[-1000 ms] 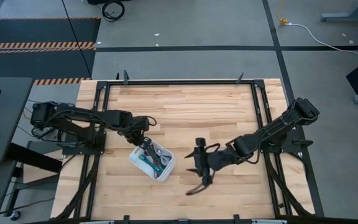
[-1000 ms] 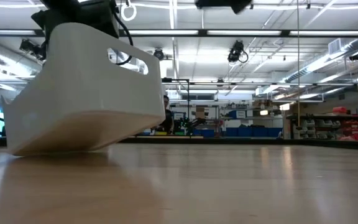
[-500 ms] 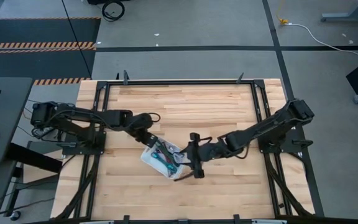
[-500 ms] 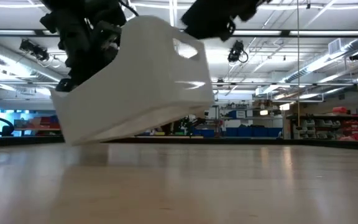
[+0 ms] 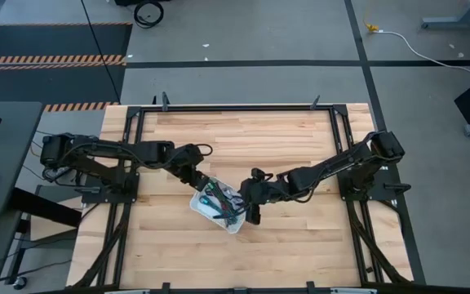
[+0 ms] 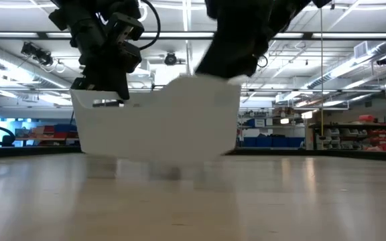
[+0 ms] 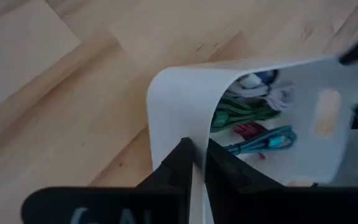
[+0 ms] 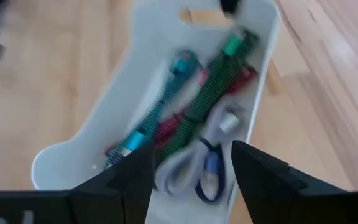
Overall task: Pick and place USB-C Cables
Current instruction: Move the white bin to the center of the table
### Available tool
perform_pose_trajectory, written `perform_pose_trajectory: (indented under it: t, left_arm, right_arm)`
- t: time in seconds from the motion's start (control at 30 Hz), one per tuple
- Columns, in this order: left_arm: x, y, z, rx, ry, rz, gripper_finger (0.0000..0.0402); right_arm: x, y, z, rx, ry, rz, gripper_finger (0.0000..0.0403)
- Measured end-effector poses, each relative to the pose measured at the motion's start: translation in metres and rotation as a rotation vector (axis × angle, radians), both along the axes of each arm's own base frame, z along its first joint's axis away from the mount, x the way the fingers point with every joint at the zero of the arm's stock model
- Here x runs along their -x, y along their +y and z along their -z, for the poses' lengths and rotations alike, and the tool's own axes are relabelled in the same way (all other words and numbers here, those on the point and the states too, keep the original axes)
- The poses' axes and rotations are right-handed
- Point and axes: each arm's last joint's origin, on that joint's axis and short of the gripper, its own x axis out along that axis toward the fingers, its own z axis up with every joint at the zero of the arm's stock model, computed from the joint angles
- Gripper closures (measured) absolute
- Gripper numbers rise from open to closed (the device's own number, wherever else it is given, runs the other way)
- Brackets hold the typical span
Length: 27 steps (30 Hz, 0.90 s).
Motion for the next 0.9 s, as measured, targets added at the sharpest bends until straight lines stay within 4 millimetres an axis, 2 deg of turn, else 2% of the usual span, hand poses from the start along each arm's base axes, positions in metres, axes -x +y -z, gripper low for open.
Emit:
perform_pose_trajectory:
  t: [0.2,0.37,0.7,0.8,0.9]
  left_arm:
    - [-0.001,0.0,0.0,-0.008,-0.007,-0.001,0.0364]
    - [-0.001,0.0,-0.001,-0.019,-0.008,0.011,0.0364]
    - [0.001,0.001,0.0,-0.092,-0.004,0.081,0.0362]
    - [0.0,0.001,0.001,-0.129,-0.005,0.132,0.0344]
    - [-0.002,0.001,0.004,-0.156,-0.004,0.174,0.0306]
  right_arm:
    - [0.002,-0.021,0.015,0.042,0.13,0.087,0.0193]
    - [-0.003,-0.033,0.023,0.054,0.151,0.114,0.0203]
    - [-0.007,-0.035,0.022,0.072,0.111,0.084,0.0229]
    - [-0.008,-0.035,0.021,0.067,0.107,0.081,0.0231]
    - [-0.008,-0.035,0.021,0.069,0.108,0.081,0.0231]
